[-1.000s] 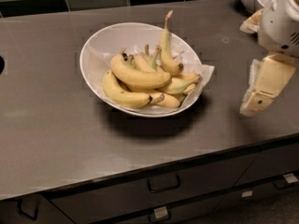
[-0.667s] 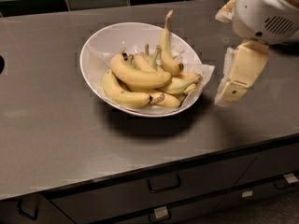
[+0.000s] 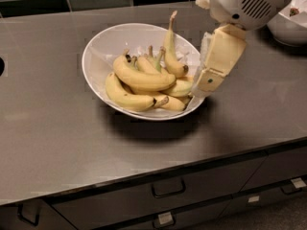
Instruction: Pick banana from white bowl
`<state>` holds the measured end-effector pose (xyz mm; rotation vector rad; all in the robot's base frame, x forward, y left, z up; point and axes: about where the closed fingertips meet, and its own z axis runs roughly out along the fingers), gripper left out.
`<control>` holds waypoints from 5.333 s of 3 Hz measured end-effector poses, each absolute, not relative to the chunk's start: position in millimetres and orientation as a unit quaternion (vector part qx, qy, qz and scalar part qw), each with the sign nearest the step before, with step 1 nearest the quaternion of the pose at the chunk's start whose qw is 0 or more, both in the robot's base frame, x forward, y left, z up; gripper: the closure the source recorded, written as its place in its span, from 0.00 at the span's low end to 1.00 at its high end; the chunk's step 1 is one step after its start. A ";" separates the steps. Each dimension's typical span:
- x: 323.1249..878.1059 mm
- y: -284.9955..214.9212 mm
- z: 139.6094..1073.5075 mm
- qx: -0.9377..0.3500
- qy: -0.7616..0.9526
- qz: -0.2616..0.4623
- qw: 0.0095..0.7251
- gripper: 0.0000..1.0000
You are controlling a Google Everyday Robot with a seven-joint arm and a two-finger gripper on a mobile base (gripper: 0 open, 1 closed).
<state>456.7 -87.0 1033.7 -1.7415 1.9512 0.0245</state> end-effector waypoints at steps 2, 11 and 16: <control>479.7 -34.7 1011.9 -0.645 0.725 0.044 0.237 0.00; 519.8 45.3 953.7 -0.580 0.798 0.006 0.162 0.48; 527.6 24.3 933.3 -0.538 0.827 -0.001 0.164 0.46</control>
Offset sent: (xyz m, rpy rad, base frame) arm 0.0484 0.0826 -0.0482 0.0121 0.1649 -0.0012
